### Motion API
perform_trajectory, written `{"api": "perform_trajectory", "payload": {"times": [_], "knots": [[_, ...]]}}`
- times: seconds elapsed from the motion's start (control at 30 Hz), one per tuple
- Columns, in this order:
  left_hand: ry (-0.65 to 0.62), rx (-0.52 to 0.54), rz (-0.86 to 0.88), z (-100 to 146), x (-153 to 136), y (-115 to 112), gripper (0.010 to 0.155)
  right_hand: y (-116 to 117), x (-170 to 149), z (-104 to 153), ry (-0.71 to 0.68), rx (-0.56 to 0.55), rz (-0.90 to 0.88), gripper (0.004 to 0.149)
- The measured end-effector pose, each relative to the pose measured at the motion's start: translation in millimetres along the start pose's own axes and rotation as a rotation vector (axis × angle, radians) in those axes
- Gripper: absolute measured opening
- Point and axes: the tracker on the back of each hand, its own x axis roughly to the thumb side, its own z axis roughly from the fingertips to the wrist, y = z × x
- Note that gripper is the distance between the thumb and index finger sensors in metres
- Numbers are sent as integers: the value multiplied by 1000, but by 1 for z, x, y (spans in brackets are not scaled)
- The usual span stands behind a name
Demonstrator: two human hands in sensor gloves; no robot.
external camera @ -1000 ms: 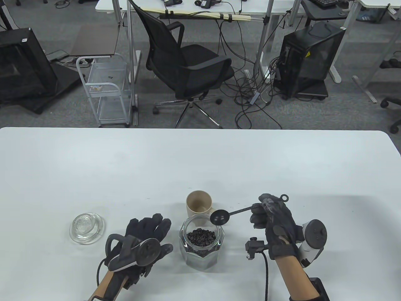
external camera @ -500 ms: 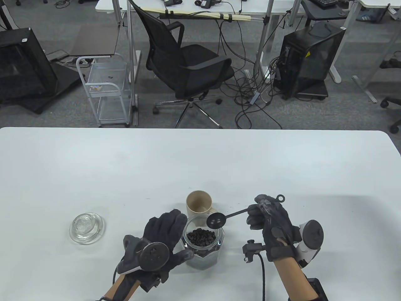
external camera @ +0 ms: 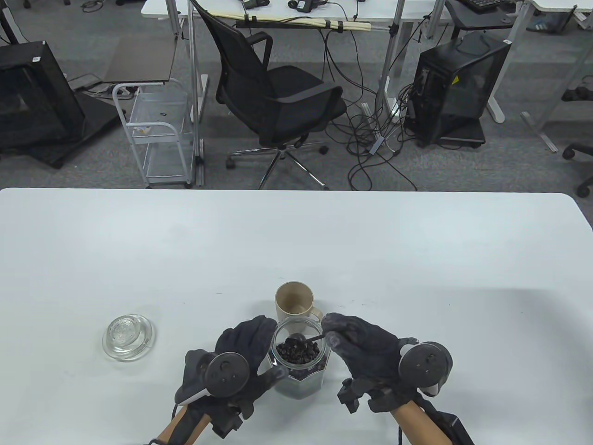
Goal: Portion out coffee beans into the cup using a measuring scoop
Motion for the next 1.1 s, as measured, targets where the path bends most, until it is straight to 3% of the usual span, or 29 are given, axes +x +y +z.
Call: {"api": "perform_trajectory", "payload": {"times": [0.23,0.43,0.6,0.97,1.0,1.03,1.07,1.1], "knots": [[5,2,-22,0,1,1,92,15,14,-6,-61,125,231,40],[5,7,-31,0,2,2,92,27,11,-8,41,194,202,40],[1,11,-34,1,2,1,93,29,2,-6,159,111,121,40],[-1,11,-33,1,2,2,93,23,-28,6,483,-9,-253,40],[-1,11,-32,1,2,2,93,22,-30,6,499,-25,-271,66],[-1,11,-32,1,2,2,93,20,-33,7,521,-41,-294,66],[-1,11,-33,1,2,2,93,18,-36,8,536,-50,-315,40],[-1,11,-33,1,2,2,92,16,-39,9,560,-62,-343,40]]}}
